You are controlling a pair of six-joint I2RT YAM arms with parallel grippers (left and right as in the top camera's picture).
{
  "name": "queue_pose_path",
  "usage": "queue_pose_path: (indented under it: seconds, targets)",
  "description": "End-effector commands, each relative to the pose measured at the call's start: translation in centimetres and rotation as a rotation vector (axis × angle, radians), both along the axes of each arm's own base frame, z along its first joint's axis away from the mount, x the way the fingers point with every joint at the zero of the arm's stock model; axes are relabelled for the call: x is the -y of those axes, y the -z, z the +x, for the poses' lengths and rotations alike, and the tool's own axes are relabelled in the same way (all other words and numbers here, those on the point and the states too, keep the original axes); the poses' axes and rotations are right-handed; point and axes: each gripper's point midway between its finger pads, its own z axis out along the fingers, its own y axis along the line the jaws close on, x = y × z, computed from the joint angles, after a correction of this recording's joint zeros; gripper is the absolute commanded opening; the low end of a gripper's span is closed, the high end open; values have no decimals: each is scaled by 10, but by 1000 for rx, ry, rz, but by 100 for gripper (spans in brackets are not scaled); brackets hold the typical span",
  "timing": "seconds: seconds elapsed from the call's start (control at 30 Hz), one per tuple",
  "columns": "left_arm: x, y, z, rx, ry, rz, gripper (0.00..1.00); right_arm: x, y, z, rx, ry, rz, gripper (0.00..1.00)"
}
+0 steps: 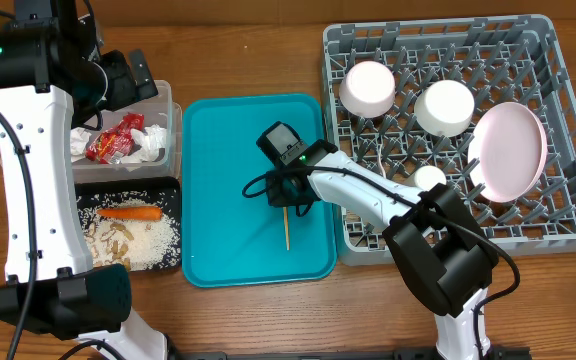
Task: Sort waste into correct bins and load items into the dishwasher
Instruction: 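Lower the right gripper and grasp the wooden chopstick, then lift the chopstick and place it upright in the rack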
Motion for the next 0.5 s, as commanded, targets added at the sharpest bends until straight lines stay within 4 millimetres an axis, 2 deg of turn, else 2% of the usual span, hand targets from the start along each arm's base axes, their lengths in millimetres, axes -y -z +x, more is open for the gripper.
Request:
queue_pose_path:
  seconds: [0.0,0.2,0.33,0.47]
  targets:
    - [1,-5,1,17,7,0,100,8,16,-2,-3,-3,-50,19]
    - [1,-5,1,17,7,0,100,11,16,1,14,4,-69,20]
    - [1,-5,1,17,7,0,100,11,16,0,13,4,-70,11]
    - [1,-5,1,17,7,0,100,12,16,0,11,4,-73,8]
